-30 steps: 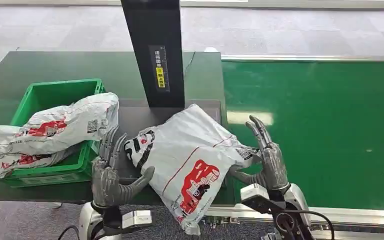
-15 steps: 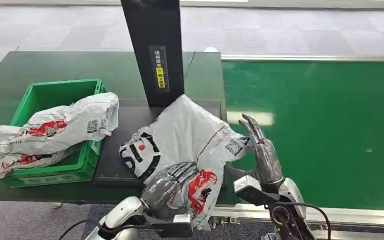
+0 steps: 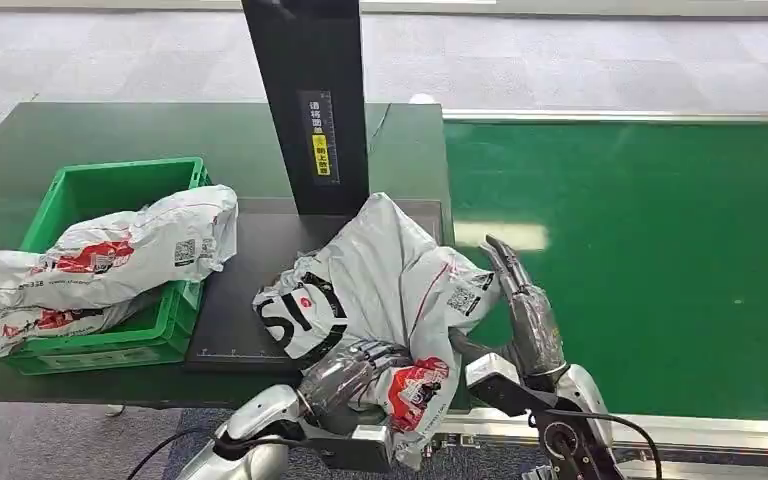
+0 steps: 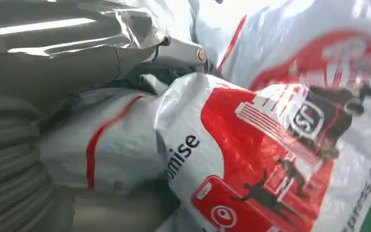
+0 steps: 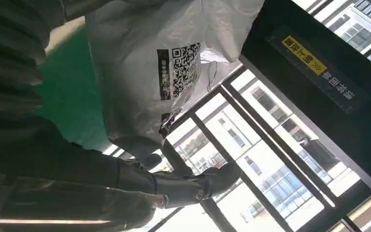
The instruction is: Moved the parcel from conveyor to table for the left to box.
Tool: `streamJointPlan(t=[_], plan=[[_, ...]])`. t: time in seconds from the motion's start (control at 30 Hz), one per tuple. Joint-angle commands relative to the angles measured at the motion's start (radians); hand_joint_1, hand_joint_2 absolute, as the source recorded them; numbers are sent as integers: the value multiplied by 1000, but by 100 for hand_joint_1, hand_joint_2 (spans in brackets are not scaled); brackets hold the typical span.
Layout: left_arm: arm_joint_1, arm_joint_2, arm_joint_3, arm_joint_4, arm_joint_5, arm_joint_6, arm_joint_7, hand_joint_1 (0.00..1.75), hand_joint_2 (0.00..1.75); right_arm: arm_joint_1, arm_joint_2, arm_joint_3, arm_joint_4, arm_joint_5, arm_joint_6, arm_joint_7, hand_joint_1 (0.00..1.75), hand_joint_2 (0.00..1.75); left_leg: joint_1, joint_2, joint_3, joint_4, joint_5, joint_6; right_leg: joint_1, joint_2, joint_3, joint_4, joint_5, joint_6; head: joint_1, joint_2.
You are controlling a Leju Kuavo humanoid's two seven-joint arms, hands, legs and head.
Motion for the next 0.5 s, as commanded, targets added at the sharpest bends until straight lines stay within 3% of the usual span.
streamJointPlan(t=[0.03, 0.17, 0.3, 0.5], plan=[[1, 17, 4, -48, 55, 52, -62, 175, 175, 21, 1, -27, -26, 4, 12, 6, 0, 175, 0, 0, 0, 0, 0, 0, 0, 0, 0, -1, 0, 0, 0, 0], [20, 26, 30, -123, 96, 92, -92, 175, 175, 31, -6, -30, -40, 4, 20, 8, 0, 175, 0, 0, 1, -1, 0, 0, 0, 0, 1, -1, 0, 0, 0, 0], [41, 30, 61, -219, 104, 257, -190, 175, 175, 34, -10, -37, -50, 2, 24, 8, 0, 175, 0, 1, 0, 0, 0, 0, 0, 1, 0, 0, 0, 0, 0, 0], [43, 36, 60, -237, 101, 251, -185, 175, 175, 36, -11, -37, -53, 1, 24, 9, 0, 175, 0, 0, 1, -1, 0, 0, 0, 0, 1, -1, 0, 0, 0, 0]])
